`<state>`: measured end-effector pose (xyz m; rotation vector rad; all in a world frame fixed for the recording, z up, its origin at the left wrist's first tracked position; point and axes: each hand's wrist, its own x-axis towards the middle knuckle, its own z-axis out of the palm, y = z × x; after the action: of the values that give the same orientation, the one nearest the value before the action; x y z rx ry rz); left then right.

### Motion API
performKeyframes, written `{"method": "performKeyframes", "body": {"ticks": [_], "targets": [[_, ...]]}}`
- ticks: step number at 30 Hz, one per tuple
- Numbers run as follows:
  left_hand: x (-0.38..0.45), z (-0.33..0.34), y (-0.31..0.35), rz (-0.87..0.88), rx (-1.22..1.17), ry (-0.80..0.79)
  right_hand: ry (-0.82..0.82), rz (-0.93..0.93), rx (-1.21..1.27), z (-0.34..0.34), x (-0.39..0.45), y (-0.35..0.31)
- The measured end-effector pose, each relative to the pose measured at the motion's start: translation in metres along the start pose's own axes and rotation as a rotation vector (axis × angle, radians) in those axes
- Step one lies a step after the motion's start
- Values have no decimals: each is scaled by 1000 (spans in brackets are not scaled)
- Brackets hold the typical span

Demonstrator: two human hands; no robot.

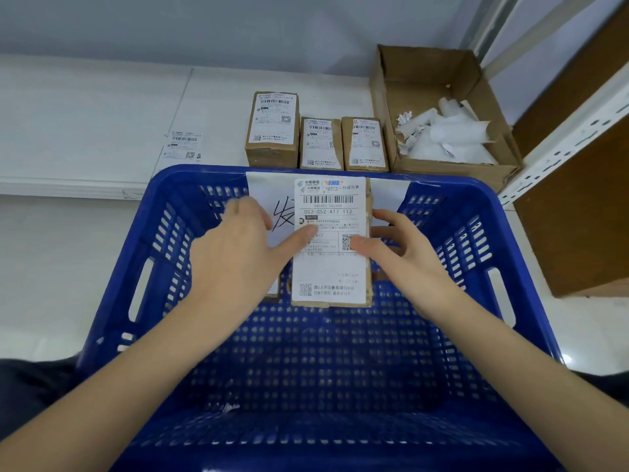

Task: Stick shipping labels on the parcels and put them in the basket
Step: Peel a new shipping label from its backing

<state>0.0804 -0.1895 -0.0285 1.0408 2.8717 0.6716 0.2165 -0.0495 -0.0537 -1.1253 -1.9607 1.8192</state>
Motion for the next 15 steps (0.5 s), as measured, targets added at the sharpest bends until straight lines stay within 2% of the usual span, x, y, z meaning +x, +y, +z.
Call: {"method": "performKeyframes", "body": {"ticks": [3, 4, 6, 10, 15], "targets": [[-2, 6, -4, 400, 122, 311, -2, 37, 40, 5, -1, 2], [-4, 9, -2, 540, 142, 338, -12, 49, 53, 6, -2, 2], [-7, 17, 3, 731, 166, 262, -37, 41, 49, 9, -5, 3], [-13, 30, 3, 719, 187, 52, -31, 9, 69, 12, -8, 6], [-12, 41, -1, 669, 166, 56, 1, -12, 34, 10, -7, 5]]}}
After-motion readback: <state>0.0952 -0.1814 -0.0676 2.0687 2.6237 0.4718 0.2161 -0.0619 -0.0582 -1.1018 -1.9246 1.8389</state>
